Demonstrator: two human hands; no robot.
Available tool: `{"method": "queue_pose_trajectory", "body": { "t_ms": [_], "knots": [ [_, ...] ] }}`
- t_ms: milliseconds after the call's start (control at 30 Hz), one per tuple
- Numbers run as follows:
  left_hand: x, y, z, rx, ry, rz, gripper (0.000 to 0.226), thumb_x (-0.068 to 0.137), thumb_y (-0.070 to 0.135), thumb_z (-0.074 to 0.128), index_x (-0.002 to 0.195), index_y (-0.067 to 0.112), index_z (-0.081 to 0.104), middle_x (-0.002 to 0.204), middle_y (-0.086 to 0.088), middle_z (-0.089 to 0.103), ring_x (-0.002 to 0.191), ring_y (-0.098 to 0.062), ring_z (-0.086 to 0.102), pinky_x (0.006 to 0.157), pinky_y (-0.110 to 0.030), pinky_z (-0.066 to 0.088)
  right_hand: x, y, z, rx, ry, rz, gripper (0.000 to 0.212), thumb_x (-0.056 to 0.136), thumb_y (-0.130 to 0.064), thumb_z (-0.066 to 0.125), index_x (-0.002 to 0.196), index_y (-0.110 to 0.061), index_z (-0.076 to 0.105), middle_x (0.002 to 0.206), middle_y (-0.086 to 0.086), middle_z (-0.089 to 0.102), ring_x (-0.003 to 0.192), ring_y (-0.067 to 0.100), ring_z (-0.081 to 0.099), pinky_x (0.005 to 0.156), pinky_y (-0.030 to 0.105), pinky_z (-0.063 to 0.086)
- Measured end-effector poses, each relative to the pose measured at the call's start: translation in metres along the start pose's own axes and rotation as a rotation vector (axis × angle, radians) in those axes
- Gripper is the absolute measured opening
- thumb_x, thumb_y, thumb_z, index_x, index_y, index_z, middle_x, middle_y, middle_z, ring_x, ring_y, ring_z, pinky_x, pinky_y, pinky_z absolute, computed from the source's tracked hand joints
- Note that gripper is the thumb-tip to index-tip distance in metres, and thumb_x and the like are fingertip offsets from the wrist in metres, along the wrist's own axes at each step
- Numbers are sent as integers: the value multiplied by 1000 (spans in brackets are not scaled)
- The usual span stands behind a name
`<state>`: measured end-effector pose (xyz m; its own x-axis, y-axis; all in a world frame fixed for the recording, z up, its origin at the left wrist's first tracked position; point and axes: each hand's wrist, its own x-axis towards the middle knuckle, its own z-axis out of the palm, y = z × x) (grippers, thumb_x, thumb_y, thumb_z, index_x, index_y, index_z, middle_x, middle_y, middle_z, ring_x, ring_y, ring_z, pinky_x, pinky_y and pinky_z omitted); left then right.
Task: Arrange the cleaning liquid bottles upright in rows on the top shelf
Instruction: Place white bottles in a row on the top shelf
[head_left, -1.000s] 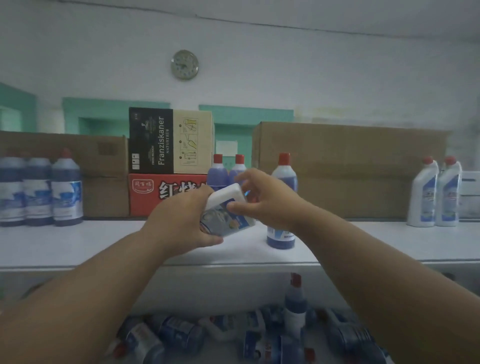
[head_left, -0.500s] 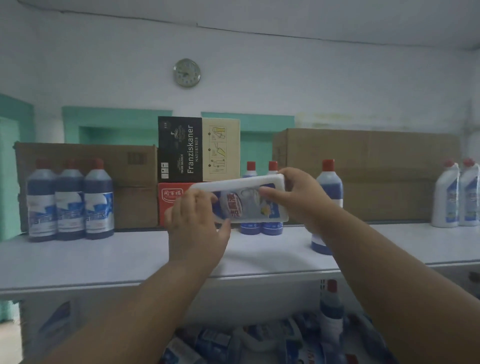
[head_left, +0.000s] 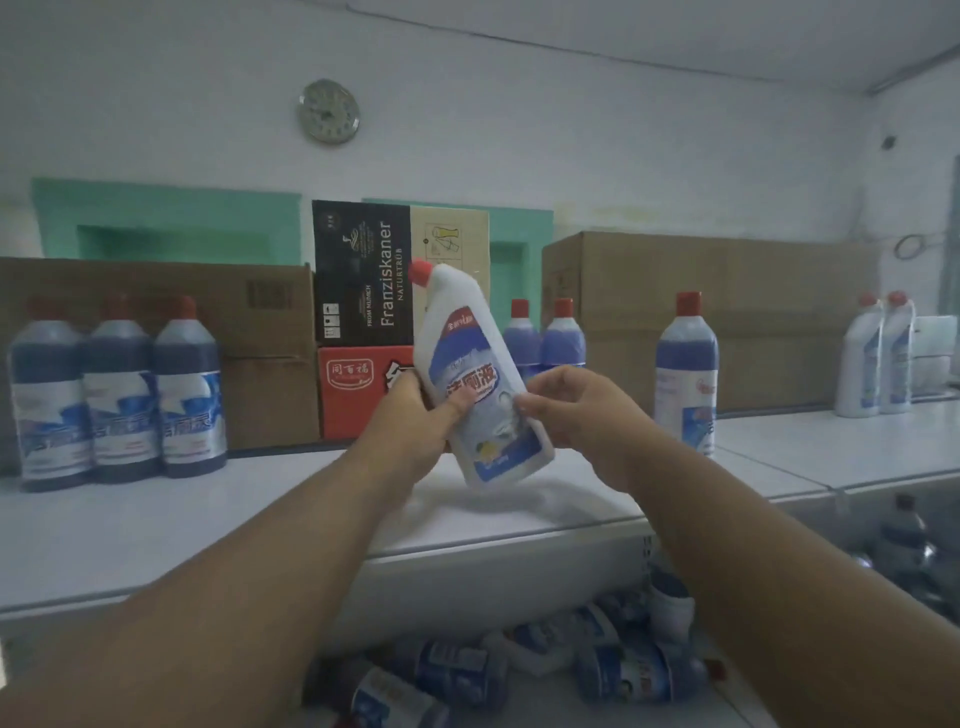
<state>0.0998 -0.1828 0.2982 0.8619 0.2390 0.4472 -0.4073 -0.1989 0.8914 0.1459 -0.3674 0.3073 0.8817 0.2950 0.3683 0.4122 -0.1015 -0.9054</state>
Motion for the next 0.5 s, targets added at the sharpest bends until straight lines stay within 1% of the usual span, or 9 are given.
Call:
{"method": "queue_pose_trajectory", "body": {
  "t_ms": [67, 100, 133, 200, 267, 333, 433, 500],
  "knots": [
    [0, 2, -10, 221, -73, 58, 29, 91, 31, 69, 115, 30, 53, 109, 9, 65, 99, -14, 63, 81, -34, 54, 5, -13, 2, -42, -24, -50, 26, 88, -26, 73, 111, -18, 61, 106, 2, 71, 94, 20, 70, 84, 36, 60],
    [-2, 3, -12, 279, -111, 77, 29, 91, 30, 69, 115, 31, 53, 108, 10, 64, 101, -13, 61, 84, -34, 52, 7, -21, 5, -55, -37, -69, 26, 89, -26, 73, 111, -20, 60, 107, 1, 71, 96, 20, 70, 86, 38, 60],
    [-3, 3, -13, 296, -141, 83, 29, 92, 29, 69, 115, 32, 52, 108, 11, 63, 103, -14, 60, 86, -34, 51, 10, -28, 8, -75, -46, -83, 29, 88, -25, 73, 113, -21, 60, 108, 0, 71, 98, 20, 71, 88, 41, 59],
    [-3, 4, -14, 282, -158, 77, 29, 92, 27, 68, 115, 34, 52, 109, 11, 62, 105, -15, 59, 89, -35, 50, 16, -39, 13, -155, -26, -113, 36, 85, -26, 76, 117, -20, 59, 107, 0, 73, 97, 20, 72, 85, 43, 60],
    [-2, 4, -14, 288, -158, 79, 31, 92, 29, 68, 117, 34, 51, 111, 10, 63, 106, -16, 60, 90, -35, 51, 20, -45, 16, -247, 10, -140, 40, 83, -28, 79, 118, -19, 60, 104, 0, 74, 94, 19, 73, 82, 44, 61],
    [-1, -1, -15, 281, -167, 55, 35, 91, 30, 71, 120, 32, 51, 112, 10, 64, 106, -15, 62, 90, -36, 53, 21, -45, 17, -283, 22, -156, 40, 83, -28, 79, 118, -18, 61, 104, 1, 74, 93, 19, 73, 81, 43, 62],
    [-8, -12, -11, 328, -241, -10, 53, 82, 28, 81, 125, 31, 50, 115, 13, 65, 106, -11, 63, 94, -37, 54, 20, -39, 14, -235, 26, -140, 38, 86, -27, 75, 119, -18, 60, 106, -1, 73, 94, 17, 72, 82, 42, 61],
    [-9, -19, -8, 420, -238, -16, 63, 78, 33, 84, 129, 32, 47, 120, 14, 62, 110, -12, 60, 98, -40, 53, 18, -37, 13, -227, 31, -130, 35, 88, -27, 74, 119, -19, 60, 105, -3, 73, 92, 13, 71, 81, 37, 62]
  ]
}}
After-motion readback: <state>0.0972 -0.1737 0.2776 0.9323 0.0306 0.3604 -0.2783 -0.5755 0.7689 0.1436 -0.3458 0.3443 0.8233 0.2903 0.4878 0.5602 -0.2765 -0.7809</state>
